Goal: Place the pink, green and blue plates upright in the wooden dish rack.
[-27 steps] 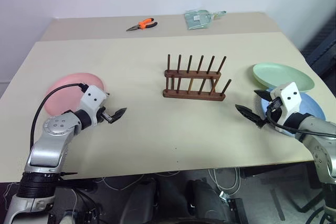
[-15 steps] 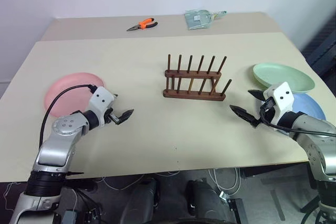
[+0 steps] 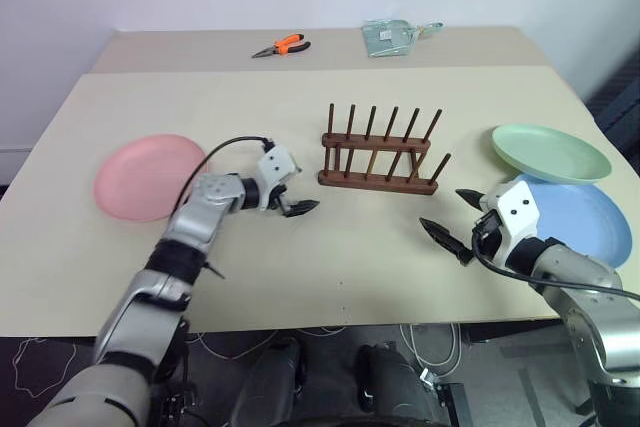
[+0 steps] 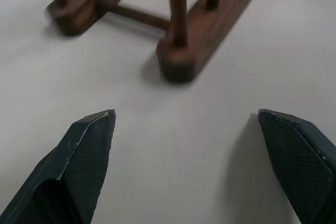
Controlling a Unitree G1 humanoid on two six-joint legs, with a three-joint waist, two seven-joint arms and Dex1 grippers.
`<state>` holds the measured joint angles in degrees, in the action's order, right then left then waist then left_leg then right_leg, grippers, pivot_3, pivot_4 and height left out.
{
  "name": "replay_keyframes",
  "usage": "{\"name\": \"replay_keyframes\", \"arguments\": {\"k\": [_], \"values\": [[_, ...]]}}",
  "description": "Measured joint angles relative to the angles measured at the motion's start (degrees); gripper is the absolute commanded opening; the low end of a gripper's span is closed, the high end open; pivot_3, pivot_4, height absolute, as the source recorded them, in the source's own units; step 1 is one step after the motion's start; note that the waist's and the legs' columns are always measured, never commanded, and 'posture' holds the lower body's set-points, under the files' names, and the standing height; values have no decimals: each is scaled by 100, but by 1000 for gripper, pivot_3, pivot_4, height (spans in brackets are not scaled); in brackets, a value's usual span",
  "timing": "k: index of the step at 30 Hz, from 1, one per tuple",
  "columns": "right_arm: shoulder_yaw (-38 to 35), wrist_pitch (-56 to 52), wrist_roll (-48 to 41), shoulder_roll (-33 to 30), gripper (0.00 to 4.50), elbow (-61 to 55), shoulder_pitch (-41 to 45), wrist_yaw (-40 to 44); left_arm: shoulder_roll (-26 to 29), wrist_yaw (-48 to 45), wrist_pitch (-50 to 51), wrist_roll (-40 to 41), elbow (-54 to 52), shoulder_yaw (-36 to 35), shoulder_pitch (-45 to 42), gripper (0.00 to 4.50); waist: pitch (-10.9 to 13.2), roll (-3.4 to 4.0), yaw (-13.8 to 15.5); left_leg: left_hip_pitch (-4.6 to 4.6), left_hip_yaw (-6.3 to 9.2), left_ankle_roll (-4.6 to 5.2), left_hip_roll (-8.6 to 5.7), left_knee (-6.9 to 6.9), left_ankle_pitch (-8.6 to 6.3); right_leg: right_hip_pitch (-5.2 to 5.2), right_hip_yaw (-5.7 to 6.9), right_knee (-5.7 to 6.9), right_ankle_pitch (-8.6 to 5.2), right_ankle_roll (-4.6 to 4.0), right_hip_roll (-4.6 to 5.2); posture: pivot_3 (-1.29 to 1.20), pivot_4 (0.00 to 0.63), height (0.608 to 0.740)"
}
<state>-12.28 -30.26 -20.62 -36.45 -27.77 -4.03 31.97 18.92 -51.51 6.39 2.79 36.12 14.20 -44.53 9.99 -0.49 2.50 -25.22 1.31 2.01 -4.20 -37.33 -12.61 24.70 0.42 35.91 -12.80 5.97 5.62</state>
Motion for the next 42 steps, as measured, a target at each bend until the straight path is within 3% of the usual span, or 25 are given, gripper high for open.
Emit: {"name": "replay_keyframes", "arguments": {"k": [5,6,8,13,18,25,26,31,33,35,38,42], "values": [[-218,-74,17,112,4500,-394,-482,-285,-626,-23,-600,-223,1510,53,-830,4456,-1,-1,-16,-3,-2,5,0,-4,-2,-1,4,-2,10,20,-2,0,150,719],[-250,-76,19,122,4500,-421,-506,-326,-706,-21,-661,-231,1675,48,-905,4229,-1,-1,-24,-3,-2,6,0,-5,-2,-1,5,0,11,21,-3,0,150,719],[-302,-75,29,126,4500,-478,-536,-394,-861,-13,-821,-245,1984,22,-1021,3620,-1,-1,-23,-2,-2,6,0,-7,-2,-2,7,1,10,21,-3,0,150,719],[-378,-75,66,126,4500,-493,-556,-463,-948,-145,-1149,-293,2170,-9,-1022,1189,-1,-1,-27,-1,-2,7,0,-10,-2,-4,7,2,10,22,-4,0,150,719],[-365,-69,134,91,4500,-450,-495,-386,-695,-458,-1369,-344,1587,-27,-604,1189,-1,-1,-38,1,-2,7,2,-6,-2,-3,6,6,10,22,-4,0,150,719],[-451,-24,151,-113,4500,-279,-437,-148,-88,-1349,-686,-220,-632,130,544,1189,-1,1,-34,-1,0,7,3,-6,-3,-3,-1,1,6,13,-1,0,150,719],[-523,-19,154,-170,4500,-217,-475,-111,9,-1430,-507,-202,-973,165,718,1934,-1,1,-34,-1,0,7,3,-5,-3,-3,-1,0,-1,2,-1,0,150,719],[-759,22,182,-268,4500,-98,-575,-26,134,-1316,84,-127,-1737,202,1082,4267,-1,2,-22,0,2,7,3,-10,-3,-6,-1,2,-2,0,-1,0,150,719],[-759,27,182,-268,4500,-98,-667,3,211,-1183,152,-134,-1841,198,1109,4267,-1,2,-26,0,2,7,3,-8,-3,-5,-1,2,-2,0,-2,0,150,719],[-763,27,192,-286,3948,-99,-778,40,364,-1140,325,-79,-1969,151,1178,4329,-2,3,-46,2,1,7,4,-7,-3,-5,-1,2,-2,0,-3,0,150,719],[-718,42,231,-314,2590,-105,-962,155,817,-1219,645,109,-2382,-53,1492,3362,-3,4,-105,11,1,7,8,0,-3,-5,-2,7,-2,-1,-5,0,150,719],[-476,64,309,-309,497,-115,-1005,195,1311,-1398,1028,365,-3036,-227,1963,1299,-7,10,-184,24,1,5,8,6,-4,-19,-3,4,-4,-4,1,0,150,719]]}}
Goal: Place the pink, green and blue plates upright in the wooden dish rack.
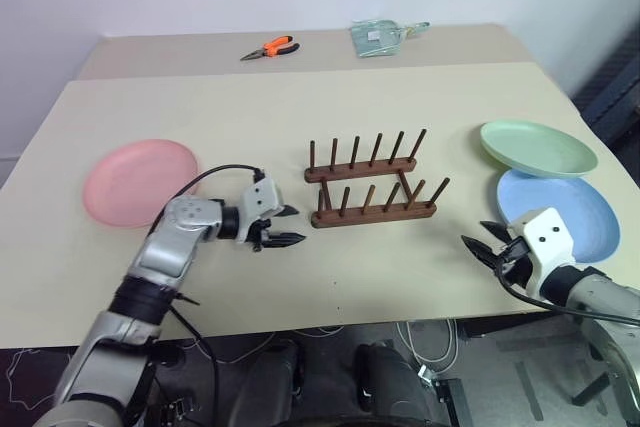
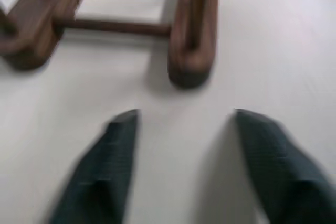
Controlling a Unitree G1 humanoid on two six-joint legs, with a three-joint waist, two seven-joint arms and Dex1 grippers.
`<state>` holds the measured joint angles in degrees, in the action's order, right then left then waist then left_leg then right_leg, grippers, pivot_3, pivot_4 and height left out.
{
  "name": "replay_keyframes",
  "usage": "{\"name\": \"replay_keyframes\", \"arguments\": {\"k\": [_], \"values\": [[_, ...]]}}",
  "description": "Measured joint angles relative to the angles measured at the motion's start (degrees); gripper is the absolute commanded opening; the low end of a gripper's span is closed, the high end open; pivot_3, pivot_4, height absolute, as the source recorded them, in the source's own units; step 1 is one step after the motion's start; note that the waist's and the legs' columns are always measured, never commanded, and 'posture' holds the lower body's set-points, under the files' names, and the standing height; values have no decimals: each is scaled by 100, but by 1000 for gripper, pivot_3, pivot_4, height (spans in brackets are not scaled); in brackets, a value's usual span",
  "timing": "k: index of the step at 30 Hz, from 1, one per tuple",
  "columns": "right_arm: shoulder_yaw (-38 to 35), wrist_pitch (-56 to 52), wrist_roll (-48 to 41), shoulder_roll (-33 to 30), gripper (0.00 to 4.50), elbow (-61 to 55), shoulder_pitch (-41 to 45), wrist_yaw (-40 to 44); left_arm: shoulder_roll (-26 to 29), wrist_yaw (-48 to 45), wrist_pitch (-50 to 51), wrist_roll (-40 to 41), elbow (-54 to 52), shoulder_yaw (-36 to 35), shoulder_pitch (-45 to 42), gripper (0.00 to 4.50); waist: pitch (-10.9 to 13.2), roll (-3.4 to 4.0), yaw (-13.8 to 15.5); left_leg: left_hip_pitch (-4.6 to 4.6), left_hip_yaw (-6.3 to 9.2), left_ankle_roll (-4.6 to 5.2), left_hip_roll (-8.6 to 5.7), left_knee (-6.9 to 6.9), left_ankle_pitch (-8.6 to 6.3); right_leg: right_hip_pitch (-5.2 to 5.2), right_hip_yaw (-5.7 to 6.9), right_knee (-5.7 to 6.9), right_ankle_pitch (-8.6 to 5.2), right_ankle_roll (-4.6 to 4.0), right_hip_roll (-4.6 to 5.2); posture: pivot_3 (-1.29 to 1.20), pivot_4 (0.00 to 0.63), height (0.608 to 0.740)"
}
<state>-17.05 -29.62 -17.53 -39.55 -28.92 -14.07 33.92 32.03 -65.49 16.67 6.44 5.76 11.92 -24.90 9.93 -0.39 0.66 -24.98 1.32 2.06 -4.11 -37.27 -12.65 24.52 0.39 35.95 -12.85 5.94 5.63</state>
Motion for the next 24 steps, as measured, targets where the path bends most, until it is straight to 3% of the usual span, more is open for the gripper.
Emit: {"name": "replay_keyframes", "arguments": {"k": [1,3,10,14,19,24], "values": [[96,2,37,12,83,0,17,-1,21,-15,124,61,-155,-14,88,917,0,1,4,1,0,0,0,0,0,0,0,-1,0,0,0,0,150,719],[415,11,145,50,0,16,122,-24,-111,64,440,164,-511,37,277,60,-1,1,13,0,0,0,-1,0,0,-3,0,-4,0,0,2,0,150,719],[1453,2,827,318,0,585,910,-420,-1075,1139,846,-69,-801,461,332,60,-1,0,76,0,0,0,-4,-4,0,-8,2,-10,0,1,1,0,150,719],[1796,81,1249,760,0,1329,1743,-908,-1663,2138,910,-356,-365,498,26,60,-3,-4,118,9,-1,-1,-4,-13,1,-17,2,-7,1,2,-5,0,150,719],[1916,379,1667,1132,0,2588,2790,-1384,-1993,2911,584,-528,582,440,-568,60,-4,-5,143,17,-4,-3,-7,-11,3,-18,5,4,3,4,-9,0,150,719],[1964,718,1852,1179,0,3241,3214,-1443,-2083,3135,238,-574,1288,302,-944,60,-4,-4,137,18,-5,-5,-10,-4,4,-13,4,9,14,24,-9,0,150,719]]}}
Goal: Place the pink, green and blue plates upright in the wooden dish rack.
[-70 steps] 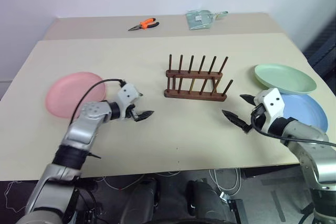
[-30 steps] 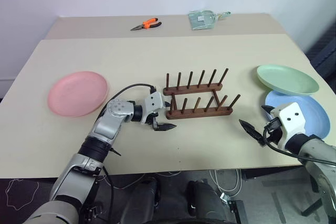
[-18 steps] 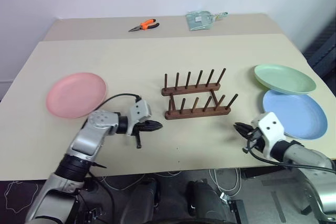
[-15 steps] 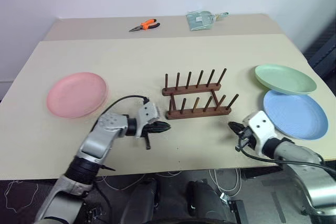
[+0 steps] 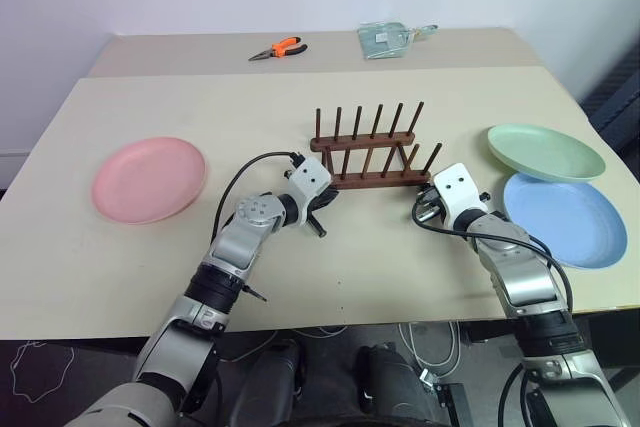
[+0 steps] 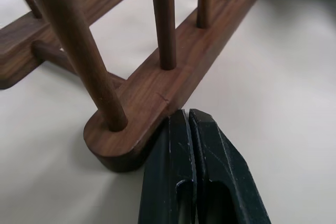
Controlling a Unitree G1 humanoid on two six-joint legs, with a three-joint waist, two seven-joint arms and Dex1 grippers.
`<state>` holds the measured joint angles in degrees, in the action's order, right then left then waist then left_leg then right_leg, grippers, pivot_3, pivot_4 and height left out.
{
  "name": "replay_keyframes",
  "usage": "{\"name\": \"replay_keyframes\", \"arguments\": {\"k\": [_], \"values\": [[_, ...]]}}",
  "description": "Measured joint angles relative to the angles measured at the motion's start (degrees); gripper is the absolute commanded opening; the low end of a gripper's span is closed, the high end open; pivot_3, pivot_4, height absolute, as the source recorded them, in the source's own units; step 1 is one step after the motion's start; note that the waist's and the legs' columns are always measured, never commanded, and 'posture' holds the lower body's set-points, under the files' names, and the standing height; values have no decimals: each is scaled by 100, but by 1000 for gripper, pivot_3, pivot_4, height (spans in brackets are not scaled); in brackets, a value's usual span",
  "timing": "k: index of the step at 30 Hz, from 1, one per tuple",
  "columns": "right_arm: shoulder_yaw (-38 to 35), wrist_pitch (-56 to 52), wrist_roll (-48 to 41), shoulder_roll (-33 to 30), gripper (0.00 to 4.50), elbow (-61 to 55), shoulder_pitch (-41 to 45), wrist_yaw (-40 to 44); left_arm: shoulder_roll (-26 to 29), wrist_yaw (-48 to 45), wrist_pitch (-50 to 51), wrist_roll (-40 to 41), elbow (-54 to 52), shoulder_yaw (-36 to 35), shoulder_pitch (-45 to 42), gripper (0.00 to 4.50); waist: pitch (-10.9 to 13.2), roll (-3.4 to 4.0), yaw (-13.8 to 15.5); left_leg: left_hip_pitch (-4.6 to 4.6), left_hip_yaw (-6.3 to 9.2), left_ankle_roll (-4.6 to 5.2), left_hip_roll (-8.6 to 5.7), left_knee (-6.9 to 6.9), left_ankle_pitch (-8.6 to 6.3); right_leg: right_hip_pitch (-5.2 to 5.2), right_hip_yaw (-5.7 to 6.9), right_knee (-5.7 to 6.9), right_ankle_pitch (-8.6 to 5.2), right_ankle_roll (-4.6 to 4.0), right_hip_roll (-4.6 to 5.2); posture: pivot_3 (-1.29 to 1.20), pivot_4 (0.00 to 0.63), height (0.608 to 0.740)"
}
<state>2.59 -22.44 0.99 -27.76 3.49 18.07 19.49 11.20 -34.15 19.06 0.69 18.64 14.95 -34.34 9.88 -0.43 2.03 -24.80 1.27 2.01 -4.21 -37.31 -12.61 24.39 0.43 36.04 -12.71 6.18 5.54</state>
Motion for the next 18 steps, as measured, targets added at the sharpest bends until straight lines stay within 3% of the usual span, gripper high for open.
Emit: {"name": "replay_keyframes", "arguments": {"k": [1,3,4,6,9,11,14,16,18], "values": [[-9,33,-7,-1,0,36,14,26,0,19,-65,-3,75,-8,-30,60,0,0,-1,0,0,0,0,0,0,0,0,0,0,0,0,0,150,719],[-47,34,-84,-9,533,1,-9,185,19,29,-124,-1,111,-33,-28,0,0,0,-10,1,0,-1,0,1,1,0,-1,1,0,0,1,0,150,719],[-99,25,-192,-43,863,-172,-121,346,104,-37,-115,11,16,-43,27,261,0,0,-17,1,0,-1,1,5,0,1,-2,1,0,0,1,0,150,719],[-128,-12,-294,-115,1810,-498,-315,549,338,-174,-60,99,-278,-133,207,859,0,1,-68,2,-1,-1,2,12,0,6,-5,2,0,0,2,0,150,719],[-182,-64,-436,-332,3294,-1145,-714,811,783,-383,250,360,-1001,-463,707,2243,1,4,-159,2,1,-2,4,20,0,11,-12,3,0,0,3,0,150,719],[-226,-88,-471,-419,4280,-1536,-905,923,1006,-410,537,613,-1445,-846,980,2253,4,4,-172,2,3,-5,8,19,2,13,-11,7,-1,-1,2,0,150,719],[-221,-96,-478,-443,4280,-1922,-960,1015,1299,-100,934,870,-1829,-1585,1012,2253,5,4,-157,2,5,-9,8,16,4,12,-9,7,-10,-18,1,0,150,719],[-205,-140,-486,-457,4500,-1956,-962,1101,1412,386,1113,921,-1813,-2215,911,2754,5,2,-137,2,5,-9,6,16,4,11,-7,5,-10,-17,1,0,150,719],[-154,-244,-562,-461,4500,-1952,-961,1237,1449,933,1214,918,-1672,-2710,750,3565,8,-2,-122,2,5,-9,5,16,4,10,-3,5,-1,0,1,0,150,719]]}}
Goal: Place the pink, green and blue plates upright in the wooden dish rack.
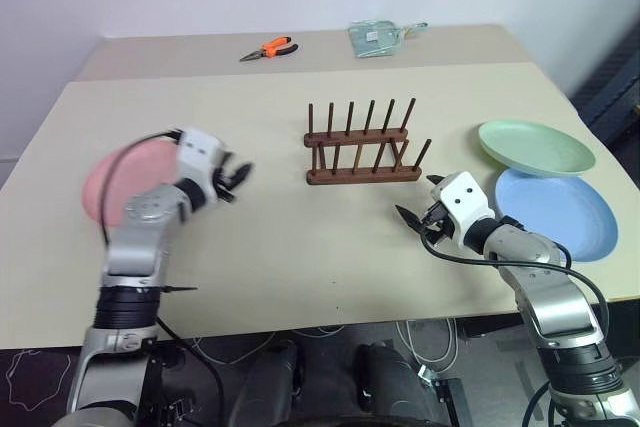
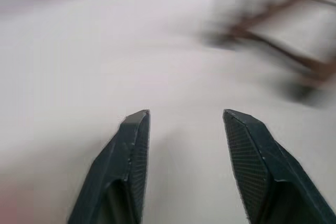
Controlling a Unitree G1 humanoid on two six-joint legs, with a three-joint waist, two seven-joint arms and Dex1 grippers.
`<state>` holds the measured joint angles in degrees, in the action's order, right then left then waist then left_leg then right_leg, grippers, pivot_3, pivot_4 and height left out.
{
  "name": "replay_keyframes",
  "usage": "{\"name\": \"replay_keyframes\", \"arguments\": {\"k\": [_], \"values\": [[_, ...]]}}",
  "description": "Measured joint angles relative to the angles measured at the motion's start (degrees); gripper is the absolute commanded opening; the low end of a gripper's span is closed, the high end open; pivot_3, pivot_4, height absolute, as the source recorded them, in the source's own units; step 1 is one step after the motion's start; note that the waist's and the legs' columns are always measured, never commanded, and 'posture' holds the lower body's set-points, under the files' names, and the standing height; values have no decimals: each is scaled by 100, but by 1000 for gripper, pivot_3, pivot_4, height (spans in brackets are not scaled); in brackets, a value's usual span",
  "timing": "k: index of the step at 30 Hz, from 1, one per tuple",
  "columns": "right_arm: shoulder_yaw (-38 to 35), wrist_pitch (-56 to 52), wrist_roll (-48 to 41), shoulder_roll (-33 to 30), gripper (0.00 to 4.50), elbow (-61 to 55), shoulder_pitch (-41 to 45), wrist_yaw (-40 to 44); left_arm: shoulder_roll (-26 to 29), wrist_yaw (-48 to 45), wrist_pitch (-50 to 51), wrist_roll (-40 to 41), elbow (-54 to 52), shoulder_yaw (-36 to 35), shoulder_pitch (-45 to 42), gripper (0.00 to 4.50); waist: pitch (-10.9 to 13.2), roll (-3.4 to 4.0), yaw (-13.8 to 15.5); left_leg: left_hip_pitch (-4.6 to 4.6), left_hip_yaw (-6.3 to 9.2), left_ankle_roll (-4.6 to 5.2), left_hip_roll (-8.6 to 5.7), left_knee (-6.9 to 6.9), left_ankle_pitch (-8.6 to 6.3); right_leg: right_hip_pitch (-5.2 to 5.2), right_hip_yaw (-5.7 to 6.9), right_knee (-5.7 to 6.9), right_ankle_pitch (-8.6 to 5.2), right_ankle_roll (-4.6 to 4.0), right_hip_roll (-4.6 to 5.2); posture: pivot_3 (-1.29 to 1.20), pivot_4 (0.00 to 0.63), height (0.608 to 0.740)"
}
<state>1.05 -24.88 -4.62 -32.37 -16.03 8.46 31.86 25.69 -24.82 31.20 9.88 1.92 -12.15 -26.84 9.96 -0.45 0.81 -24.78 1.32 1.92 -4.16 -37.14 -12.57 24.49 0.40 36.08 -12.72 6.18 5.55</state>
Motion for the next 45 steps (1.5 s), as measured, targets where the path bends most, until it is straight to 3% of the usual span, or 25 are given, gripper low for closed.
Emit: {"name": "replay_keyframes", "arguments": {"k": [2,8,15,18,21,25,29,34,39,42,45], "values": [[120,-41,-83,0,4500,0,11,178,75,898,235,-182,220,-526,-247,4435,1,-2,0,0,0,0,-2,0,0,-1,2,0,1,2,-1,0,150,719],[277,48,-8,1,4500,190,392,230,-129,2691,1140,-359,143,-1674,-412,4435,0,-7,-2,0,1,-4,-5,0,1,-1,3,2,2,3,-2,0,150,719],[331,235,139,0,4500,398,411,249,-1196,3459,2716,274,-1168,-2971,37,4435,-2,-18,-2,0,3,-21,-6,-1,-6,-2,4,3,2,4,-1,0,150,719],[333,306,213,1,4500,419,414,245,-1769,3637,3084,667,-1501,-3463,53,3620,-3,-22,-2,0,2,-23,-6,-2,-7,-4,4,2,2,3,-1,0,150,719],[334,400,326,1,4500,506,422,220,-2102,3901,3072,922,-1614,-3889,-77,2148,-4,-24,3,2,2,-26,-6,-1,-6,-4,4,4,2,3,-2,0,150,719],[331,404,347,1,4500,514,421,219,-2158,4049,3031,1130,-1549,-4048,-141,100,-4,-26,6,2,2,-26,-7,-2,-5,-6,4,3,2,3,-8,0,150,719],[280,289,182,6,4500,417,416,297,-2111,3791,2691,1488,-1448,-3961,-343,100,-5,-28,9,2,1,-26,-7,-2,-6,-7,5,1,1,2,-8,0,150,719],[273,276,149,-3,4500,71,467,311,-1839,3237,2273,1702,-1396,-3220,-449,100,1,-37,-4,2,2,-32,-5,0,-3,-4,5,3,2,1,-9,0,150,719],[623,486,393,53,4500,-515,1592,342,-1173,2522,1627,1556,-1301,-1780,-1716,100,6,-45,0,2,2,-35,-7,1,-1,-5,6,-2,2,1,-14,0,150,719],[1045,791,812,118,4500,-626,2245,304,-1234,2372,1425,1583,-1364,-1164,-2325,100,0,-44,-11,2,-1,-57,-10,5,10,-5,5,-7,1,3,-11,0,150,719],[1495,1315,1688,65,4500,-53,2727,23,-1491,2399,1483,1626,-1333,-854,-2364,100,5,-48,-31,2,-10,-54,-11,6,16,2,1,-1,0,4,-11,0,150,719]]}}
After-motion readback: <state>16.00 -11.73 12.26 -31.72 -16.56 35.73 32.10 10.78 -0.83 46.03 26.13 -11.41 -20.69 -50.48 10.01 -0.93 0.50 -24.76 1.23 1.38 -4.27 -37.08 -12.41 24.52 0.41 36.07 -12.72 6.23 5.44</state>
